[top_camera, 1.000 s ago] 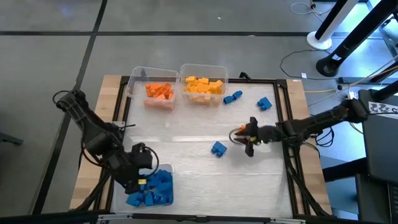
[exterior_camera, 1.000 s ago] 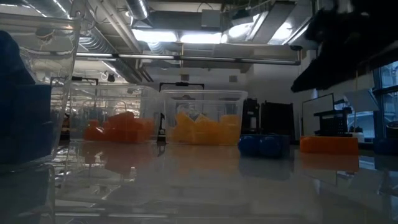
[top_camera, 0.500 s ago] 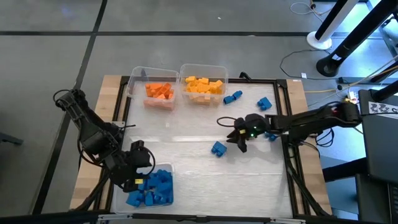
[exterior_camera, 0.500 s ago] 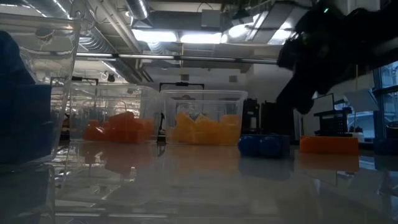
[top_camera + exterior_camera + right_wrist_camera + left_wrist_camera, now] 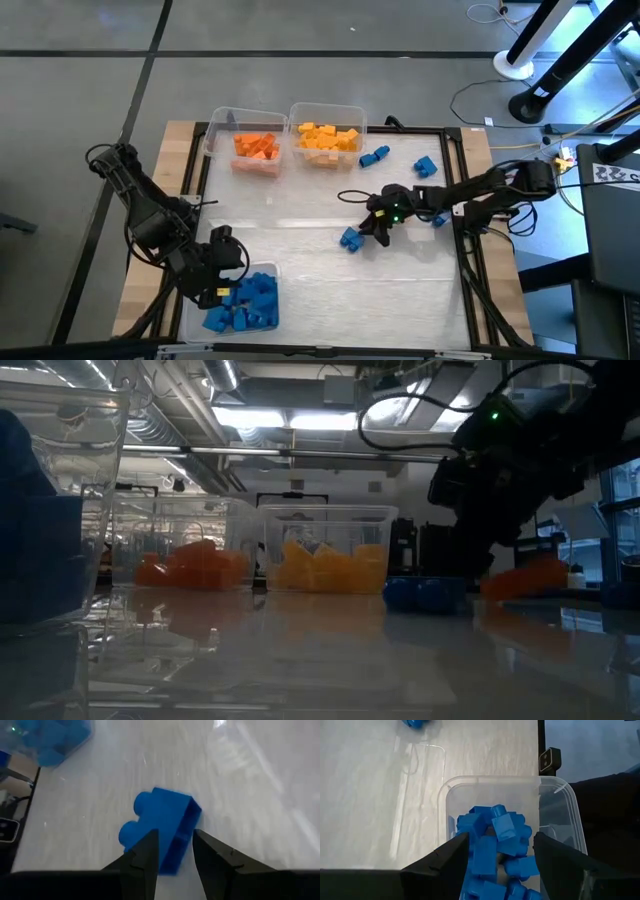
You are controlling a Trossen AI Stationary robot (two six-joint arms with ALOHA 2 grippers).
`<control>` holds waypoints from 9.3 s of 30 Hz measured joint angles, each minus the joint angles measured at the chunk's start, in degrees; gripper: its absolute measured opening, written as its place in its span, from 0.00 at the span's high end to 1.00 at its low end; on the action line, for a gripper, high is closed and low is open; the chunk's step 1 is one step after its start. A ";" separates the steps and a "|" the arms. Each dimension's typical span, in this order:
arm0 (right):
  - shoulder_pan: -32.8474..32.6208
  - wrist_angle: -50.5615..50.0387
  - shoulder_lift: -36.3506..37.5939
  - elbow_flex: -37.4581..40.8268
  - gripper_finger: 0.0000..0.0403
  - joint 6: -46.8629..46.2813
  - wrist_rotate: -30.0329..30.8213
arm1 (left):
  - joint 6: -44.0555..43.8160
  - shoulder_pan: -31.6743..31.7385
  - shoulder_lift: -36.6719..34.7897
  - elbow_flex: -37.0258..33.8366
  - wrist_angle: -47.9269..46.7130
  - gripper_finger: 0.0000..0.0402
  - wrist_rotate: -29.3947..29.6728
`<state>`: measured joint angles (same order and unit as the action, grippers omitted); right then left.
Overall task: Sort blocks
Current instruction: Put the blue game piece into the bottom transparent bin
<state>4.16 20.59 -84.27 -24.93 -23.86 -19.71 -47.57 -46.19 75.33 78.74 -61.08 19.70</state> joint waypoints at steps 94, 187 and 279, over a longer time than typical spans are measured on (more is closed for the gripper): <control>-10.91 9.83 -7.76 -1.42 0.96 -5.73 2.51 | 33.68 14.94 15.26 -0.02 34.97 0.48 8.35; -11.00 3.44 -7.61 -7.99 0.94 -20.44 -1.44 | 44.94 28.45 46.73 -0.17 57.81 0.48 -7.19; -30.78 -14.83 8.48 -7.82 0.66 0.04 38.89 | 43.76 30.95 44.73 0.00 63.56 0.48 -13.17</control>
<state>-26.61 5.76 -75.79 -32.75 -23.81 19.18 -3.81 -15.25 120.06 78.74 2.48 6.54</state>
